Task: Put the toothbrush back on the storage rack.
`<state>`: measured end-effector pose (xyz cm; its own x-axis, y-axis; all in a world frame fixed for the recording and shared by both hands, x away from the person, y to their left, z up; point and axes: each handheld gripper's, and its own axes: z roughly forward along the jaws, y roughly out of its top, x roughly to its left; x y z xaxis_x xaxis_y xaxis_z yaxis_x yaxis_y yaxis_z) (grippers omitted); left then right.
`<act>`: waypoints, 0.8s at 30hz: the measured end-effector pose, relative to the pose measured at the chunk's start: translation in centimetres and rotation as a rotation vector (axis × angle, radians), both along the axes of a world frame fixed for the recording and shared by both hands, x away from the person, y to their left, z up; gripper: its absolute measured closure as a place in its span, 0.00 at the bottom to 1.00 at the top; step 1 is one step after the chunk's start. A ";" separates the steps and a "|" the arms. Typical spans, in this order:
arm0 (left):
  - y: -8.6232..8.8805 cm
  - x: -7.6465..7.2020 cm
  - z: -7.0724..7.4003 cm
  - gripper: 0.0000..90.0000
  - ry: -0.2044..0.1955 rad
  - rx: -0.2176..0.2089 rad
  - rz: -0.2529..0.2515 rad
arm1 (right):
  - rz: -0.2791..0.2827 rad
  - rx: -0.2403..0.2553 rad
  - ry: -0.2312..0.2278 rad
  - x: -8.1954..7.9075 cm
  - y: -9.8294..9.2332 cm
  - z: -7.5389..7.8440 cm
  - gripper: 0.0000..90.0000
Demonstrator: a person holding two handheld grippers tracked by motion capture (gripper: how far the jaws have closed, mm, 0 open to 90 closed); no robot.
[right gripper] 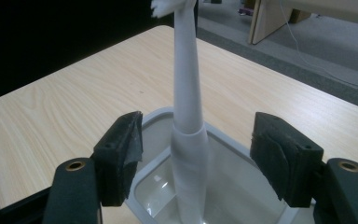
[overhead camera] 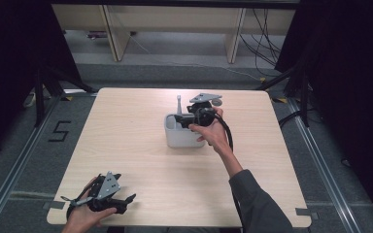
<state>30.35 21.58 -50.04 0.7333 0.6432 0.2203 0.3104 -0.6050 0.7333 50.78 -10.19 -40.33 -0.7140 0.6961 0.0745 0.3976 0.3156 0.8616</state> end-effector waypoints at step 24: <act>-0.1 0.0 -0.1 0.17 -0.004 -0.011 0.012 | 0.005 0.011 -0.047 -1.9 -1.6 1.1 0.38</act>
